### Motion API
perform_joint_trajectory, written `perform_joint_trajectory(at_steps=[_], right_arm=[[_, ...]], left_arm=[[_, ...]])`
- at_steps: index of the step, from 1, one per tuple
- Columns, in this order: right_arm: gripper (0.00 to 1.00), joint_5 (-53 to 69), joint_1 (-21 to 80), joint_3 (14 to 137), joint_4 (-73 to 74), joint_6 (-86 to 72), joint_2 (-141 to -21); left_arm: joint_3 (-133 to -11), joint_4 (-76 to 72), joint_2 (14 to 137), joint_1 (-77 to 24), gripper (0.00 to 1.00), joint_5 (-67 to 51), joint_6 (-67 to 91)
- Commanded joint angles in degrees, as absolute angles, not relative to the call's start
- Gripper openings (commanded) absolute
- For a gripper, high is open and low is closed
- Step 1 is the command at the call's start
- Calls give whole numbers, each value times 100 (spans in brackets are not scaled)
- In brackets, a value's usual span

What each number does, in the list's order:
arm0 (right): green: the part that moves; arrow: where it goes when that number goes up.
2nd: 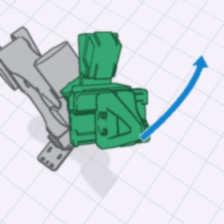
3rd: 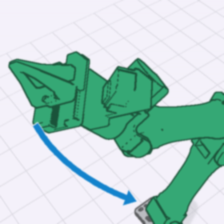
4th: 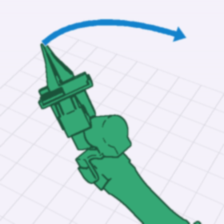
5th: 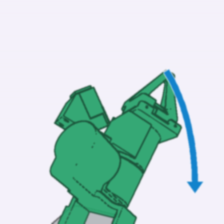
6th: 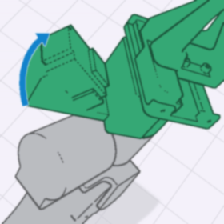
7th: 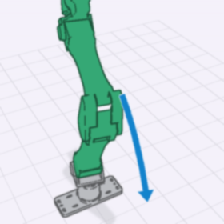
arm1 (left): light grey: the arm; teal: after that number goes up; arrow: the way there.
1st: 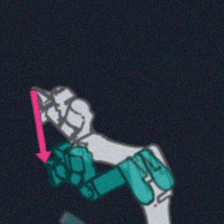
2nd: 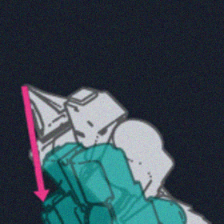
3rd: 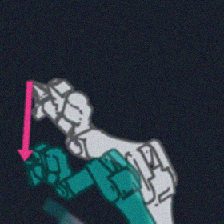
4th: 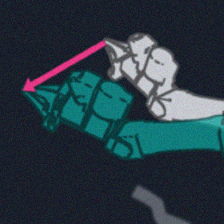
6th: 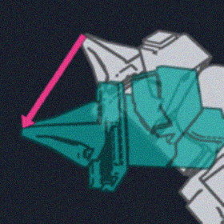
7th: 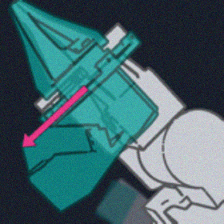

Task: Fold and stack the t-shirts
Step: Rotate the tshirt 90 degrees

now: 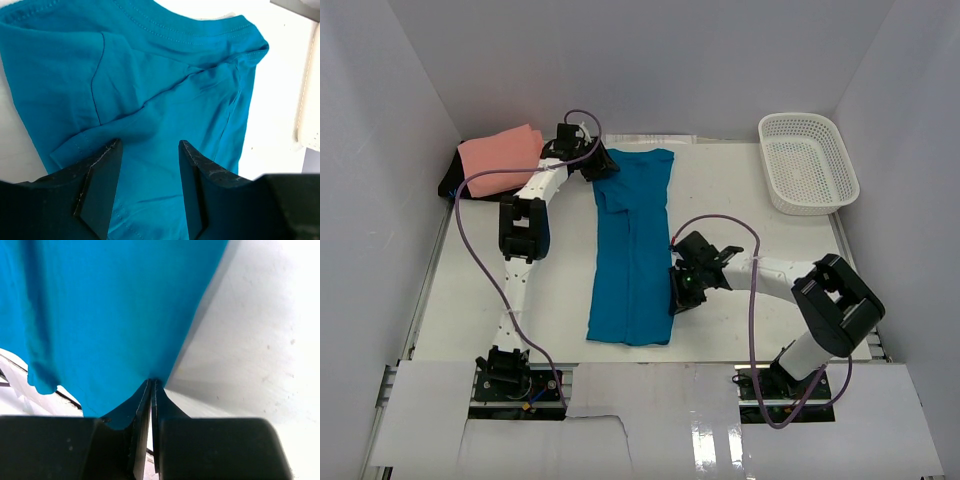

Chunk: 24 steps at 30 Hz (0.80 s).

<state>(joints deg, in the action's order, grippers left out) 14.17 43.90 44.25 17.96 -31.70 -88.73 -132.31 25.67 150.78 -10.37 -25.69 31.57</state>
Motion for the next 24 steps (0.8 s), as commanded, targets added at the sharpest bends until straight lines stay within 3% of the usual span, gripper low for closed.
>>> perform_joint_trajectory(at_steps=[1,10,13,14,16,17,18,22,24], right_arm=[[10,1494,4386,4886,2127,-2813,-9079],[12,1574,4386,5422,2276,-2742,-9097],[22,1573,4386,5440,2320,-2698,-8956],[34,1547,4386,5467,2329,-2698,-8869],[41,1529,4386,5458,2329,-2725,-8746],[52,1512,4386,5432,2320,-2751,-8580],[57,1494,4386,5397,2312,-2786,-8474],[61,1625,4386,4827,2084,-3224,-7597],[61,1801,4386,4238,1882,-3488,-7253]], left_arm=[[-13447,2611,15275,-1020,60,-2338,3155],[-13482,2268,15118,-1002,61,-2653,3550],[-13946,2241,14794,-932,65,-2997,3839],[-14000,2224,14635,-897,66,-3041,3893],[-13957,2136,14267,-861,67,-3067,3964],[-13800,2144,13830,-827,67,-3041,3990],[-13642,2171,13590,-809,67,-3006,3999],[-11984,3250,12097,-782,62,-2401,4078],[-10421,3619,11017,-782,60,-1751,4096]])
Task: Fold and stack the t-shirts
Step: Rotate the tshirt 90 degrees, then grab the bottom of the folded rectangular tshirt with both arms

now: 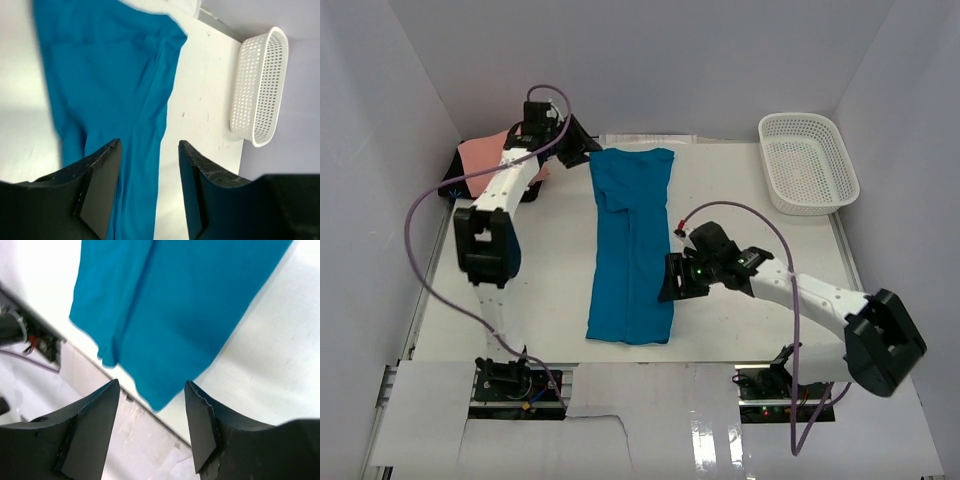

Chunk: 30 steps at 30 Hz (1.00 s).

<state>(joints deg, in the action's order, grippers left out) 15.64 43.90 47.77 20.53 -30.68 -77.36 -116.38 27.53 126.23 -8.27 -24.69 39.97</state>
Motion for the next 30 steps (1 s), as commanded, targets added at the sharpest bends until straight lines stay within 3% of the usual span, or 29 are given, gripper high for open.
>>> perform_joint_trajectory(at_steps=[1,6,13,19,27,29,30], right_arm=[[61,1958,4386,4010,1611,-3646,-7068],[61,2144,4412,2718,880,-4824,-5995],[57,2259,4517,1539,-421,-5721,-5650],[61,2294,4754,1634,-1037,-5871,-6440],[61,2215,4860,2092,-1213,-5818,-7162],[46,2180,4878,2118,-1213,-5801,-7224],[23,2180,4878,2127,-1204,-5801,-7259]], left_arm=[[-9832,3604,10639,-791,59,-1584,4087],[-6889,3621,8651,-791,59,-932,3990],[-4768,3753,6709,-853,60,-1222,4262],[-3650,3639,5925,-879,60,-1318,4692],[-3147,3507,5651,-879,60,-1424,4825],[-3138,3489,5695,-888,60,-1441,4834],[-3112,3463,5713,-888,61,-1450,4843]])
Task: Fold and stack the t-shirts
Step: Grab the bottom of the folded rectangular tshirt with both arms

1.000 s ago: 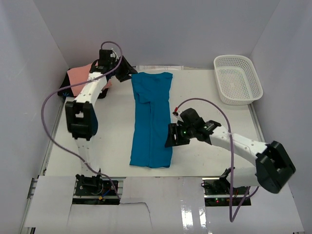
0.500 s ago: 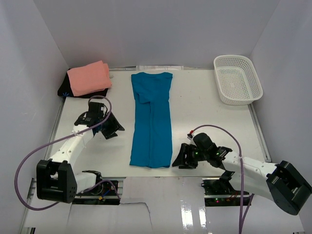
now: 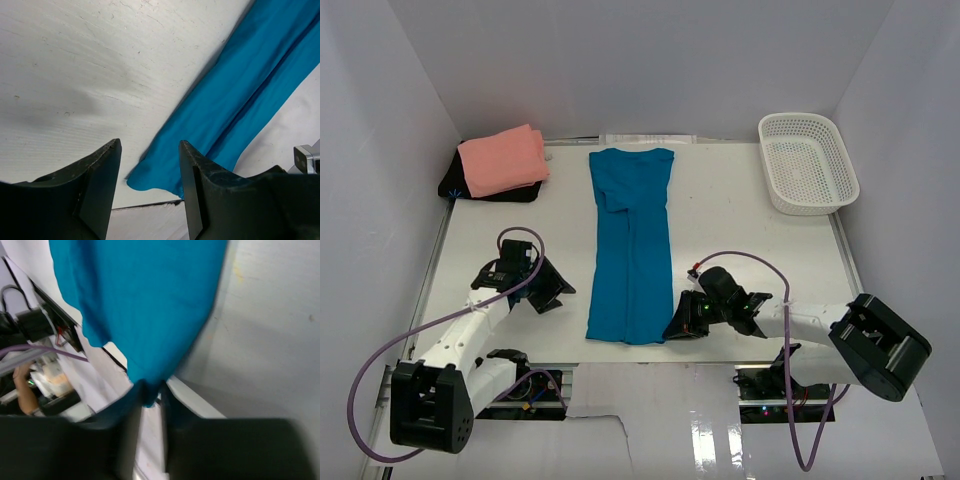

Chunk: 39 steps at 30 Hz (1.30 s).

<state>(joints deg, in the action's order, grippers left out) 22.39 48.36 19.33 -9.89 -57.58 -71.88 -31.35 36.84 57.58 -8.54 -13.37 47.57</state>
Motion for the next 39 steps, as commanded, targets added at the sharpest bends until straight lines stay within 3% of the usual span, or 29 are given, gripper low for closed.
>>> perform_joint_trajectory(at_steps=[1,3,17,24,32,36,39], right_arm=[[13,2180,4869,2127,-1152,-5801,-7268],[9,2180,4887,2092,-1108,-5810,-7234],[9,1977,4913,1951,-738,-5810,-6970],[9,2013,4913,1925,-817,-5810,-6996],[9,2039,4913,1907,-800,-5818,-6987],[9,2039,4913,1907,-800,-5818,-6987],[9,2074,4913,1934,-800,-5810,-7040]], left_arm=[[-3094,3437,5722,-888,61,-1468,4851],[-2945,3332,5765,-896,60,-1511,4913],[-2084,2979,5836,-2187,59,-1477,5853],[-1811,2874,5686,-2259,59,-1450,5994],[-1626,2487,5994,-2329,41,-1634,5959],[-1626,2478,6021,-2391,39,-1714,5924],[-1652,2531,6064,-2426,43,-1845,5871]])
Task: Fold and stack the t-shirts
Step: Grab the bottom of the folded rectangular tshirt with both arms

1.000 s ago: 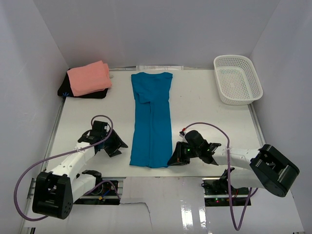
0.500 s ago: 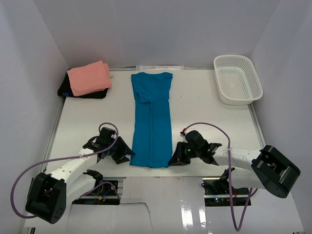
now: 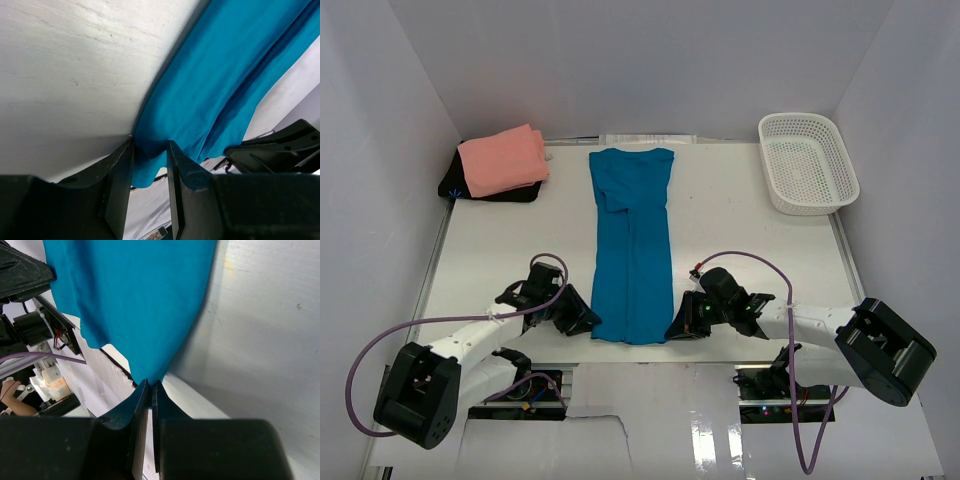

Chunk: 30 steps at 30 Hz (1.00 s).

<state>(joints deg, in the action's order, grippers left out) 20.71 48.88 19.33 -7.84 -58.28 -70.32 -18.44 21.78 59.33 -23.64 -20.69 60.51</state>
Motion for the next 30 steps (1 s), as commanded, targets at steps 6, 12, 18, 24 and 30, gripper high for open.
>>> perform_joint_trajectory(at_steps=[6,12,18,24,30], right_arm=[[10,2074,4913,1925,-791,-5818,-7022],[11,2083,4913,1881,-817,-5810,-7022],[11,2083,4913,1863,-817,-5810,-7022],[11,2109,4913,1846,-835,-5810,-7066],[11,2153,4913,1889,-800,-5801,-7049]], left_arm=[[-1661,2944,5819,-2443,48,-1802,5809],[-1635,3085,5634,-2479,47,-1775,5906],[-1644,3129,5590,-2487,44,-1714,5941],[-1608,3032,5669,-2487,16,-1696,5941],[-1643,3023,5616,-2487,0,-1705,5959]])
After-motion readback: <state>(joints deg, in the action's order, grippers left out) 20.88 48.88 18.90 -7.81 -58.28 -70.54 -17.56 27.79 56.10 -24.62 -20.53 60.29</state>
